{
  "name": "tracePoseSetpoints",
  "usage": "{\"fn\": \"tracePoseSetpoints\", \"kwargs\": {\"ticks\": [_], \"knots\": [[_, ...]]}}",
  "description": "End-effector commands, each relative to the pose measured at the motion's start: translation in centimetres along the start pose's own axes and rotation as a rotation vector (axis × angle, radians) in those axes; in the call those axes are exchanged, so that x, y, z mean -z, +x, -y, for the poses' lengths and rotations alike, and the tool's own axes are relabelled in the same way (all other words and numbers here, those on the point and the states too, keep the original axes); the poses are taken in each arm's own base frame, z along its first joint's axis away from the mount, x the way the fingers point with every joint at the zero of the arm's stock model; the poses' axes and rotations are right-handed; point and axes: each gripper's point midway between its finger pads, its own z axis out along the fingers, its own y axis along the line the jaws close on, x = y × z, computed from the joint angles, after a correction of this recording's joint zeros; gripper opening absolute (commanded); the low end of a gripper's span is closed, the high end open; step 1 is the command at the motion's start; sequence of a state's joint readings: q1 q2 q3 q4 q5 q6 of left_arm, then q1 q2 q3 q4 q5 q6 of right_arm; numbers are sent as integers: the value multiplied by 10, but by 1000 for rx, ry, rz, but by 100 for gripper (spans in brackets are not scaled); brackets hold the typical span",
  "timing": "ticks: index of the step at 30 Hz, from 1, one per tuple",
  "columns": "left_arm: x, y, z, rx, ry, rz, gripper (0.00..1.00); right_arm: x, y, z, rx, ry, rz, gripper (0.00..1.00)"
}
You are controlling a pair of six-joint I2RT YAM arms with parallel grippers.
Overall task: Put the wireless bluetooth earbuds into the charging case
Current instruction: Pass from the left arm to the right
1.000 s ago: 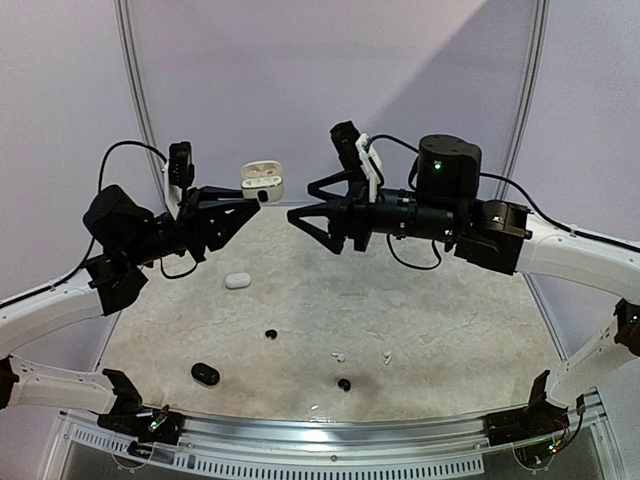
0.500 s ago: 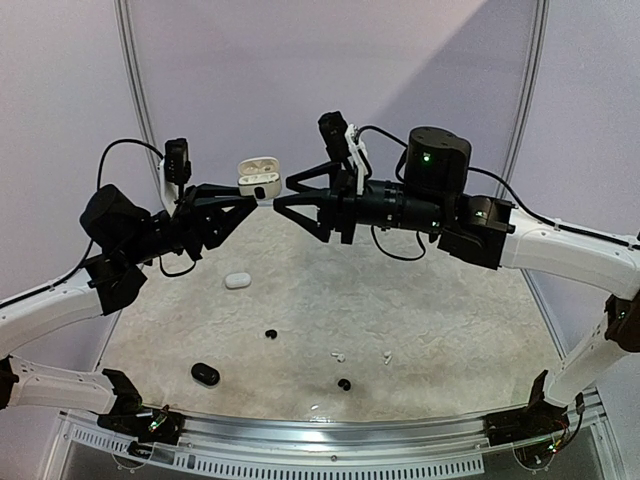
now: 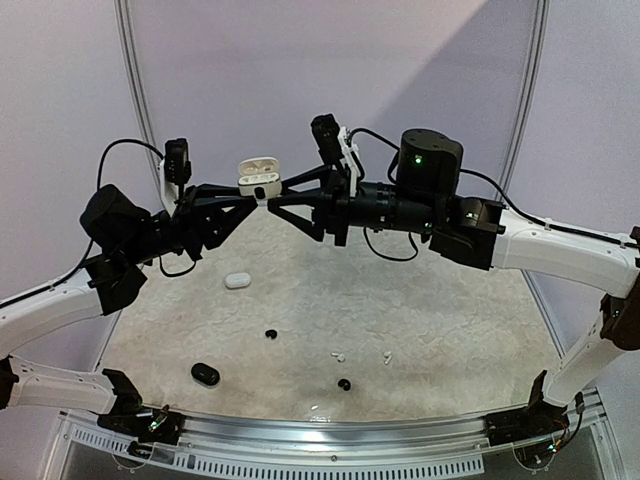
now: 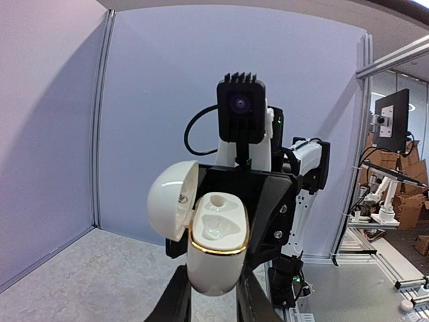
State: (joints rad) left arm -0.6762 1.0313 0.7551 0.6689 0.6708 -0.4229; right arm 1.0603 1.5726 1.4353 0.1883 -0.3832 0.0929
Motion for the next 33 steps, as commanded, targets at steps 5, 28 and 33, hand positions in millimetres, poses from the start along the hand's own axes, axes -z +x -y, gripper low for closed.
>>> {"fn": "tracePoseSetpoints", "kwargs": {"ticks": [5,28,33], "knots": [[1,-3,6,-20,15,4,0,-6,-15,-7,4,-42,33,41],[1,-1,4,-17,6,-8,0,-7,-8,-11,-6,-65,-7,5],[2,2,1,-5,-14,-24,35,-7,-5,-13,21,-68,-26,0]]}}
